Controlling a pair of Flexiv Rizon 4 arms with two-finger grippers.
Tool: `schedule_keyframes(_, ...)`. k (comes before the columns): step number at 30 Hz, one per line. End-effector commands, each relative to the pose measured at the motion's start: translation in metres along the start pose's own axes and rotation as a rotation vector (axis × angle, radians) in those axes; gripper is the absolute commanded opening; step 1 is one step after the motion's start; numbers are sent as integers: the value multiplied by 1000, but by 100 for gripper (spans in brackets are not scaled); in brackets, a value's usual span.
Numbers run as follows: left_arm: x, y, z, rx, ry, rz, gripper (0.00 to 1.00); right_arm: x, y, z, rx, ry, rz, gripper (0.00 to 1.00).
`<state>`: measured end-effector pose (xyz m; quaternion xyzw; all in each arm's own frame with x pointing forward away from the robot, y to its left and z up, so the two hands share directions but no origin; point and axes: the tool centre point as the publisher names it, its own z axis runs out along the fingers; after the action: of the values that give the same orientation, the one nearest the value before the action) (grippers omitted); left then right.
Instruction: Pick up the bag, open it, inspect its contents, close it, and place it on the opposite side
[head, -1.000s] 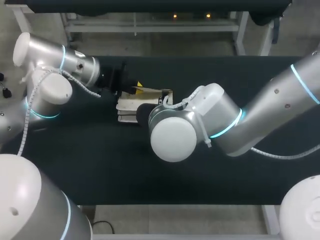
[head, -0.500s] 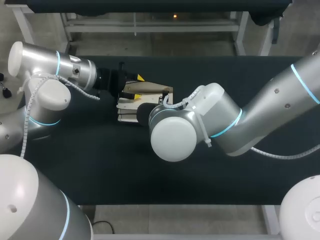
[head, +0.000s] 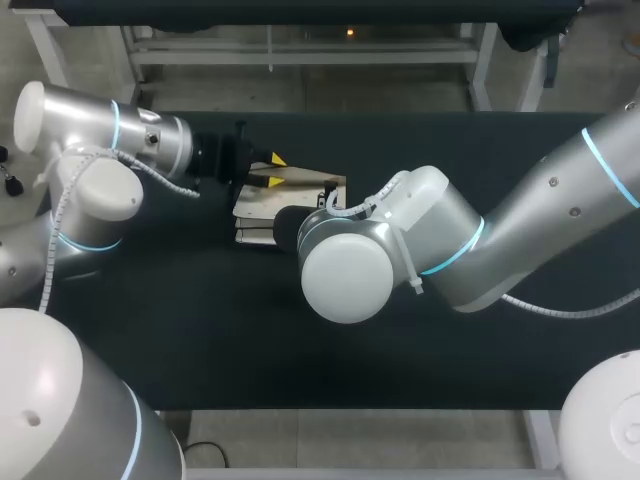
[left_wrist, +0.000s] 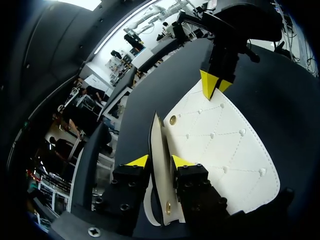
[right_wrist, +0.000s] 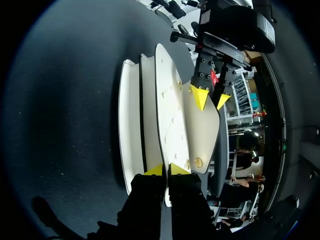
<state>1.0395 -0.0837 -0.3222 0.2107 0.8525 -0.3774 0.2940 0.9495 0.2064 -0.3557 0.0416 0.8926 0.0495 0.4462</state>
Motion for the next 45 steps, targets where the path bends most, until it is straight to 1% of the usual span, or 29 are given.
schedule_keyframes(1,-4,-1,1,-5,2,-3,31,0,-1,1,-3,-1,1,0)
schedule_keyframes(7,-6,-2,2,-13,0,-11,30,0,-1,1,-3,-1,1,0)
schedule_keyframes(12,-3,1,2,-17,2,-17,29,14,2,6,-19,24,0,0)
schedule_keyframes(16,0,1,1,-15,5,-20,28,19,1,7,-19,20,8,0)
schedule_keyframes(23,1,1,0,-19,-5,-12,27,20,-1,7,-28,-9,30,0)
schedule_keyframes(29,1,2,1,-46,-28,13,28,20,-1,8,-36,-23,34,0)
schedule_keyframes(32,-1,1,4,-60,-36,23,25,20,-1,8,-36,-23,34,0)
schedule_keyframes(33,-1,1,5,-61,-38,24,19,20,-1,8,-36,-23,34,0)
schedule_keyframes(34,-2,1,5,-60,-39,25,4,20,-1,8,-36,-23,34,0)
schedule_keyframes(35,-2,1,5,-55,-42,27,0,20,-1,8,-36,-23,34,0)
schedule_keyframes(38,2,-2,3,-35,-40,34,0,20,-1,8,-36,-23,34,0)
schedule_keyframes(45,17,-5,1,-17,-37,55,0,20,-1,8,-36,-23,34,0)
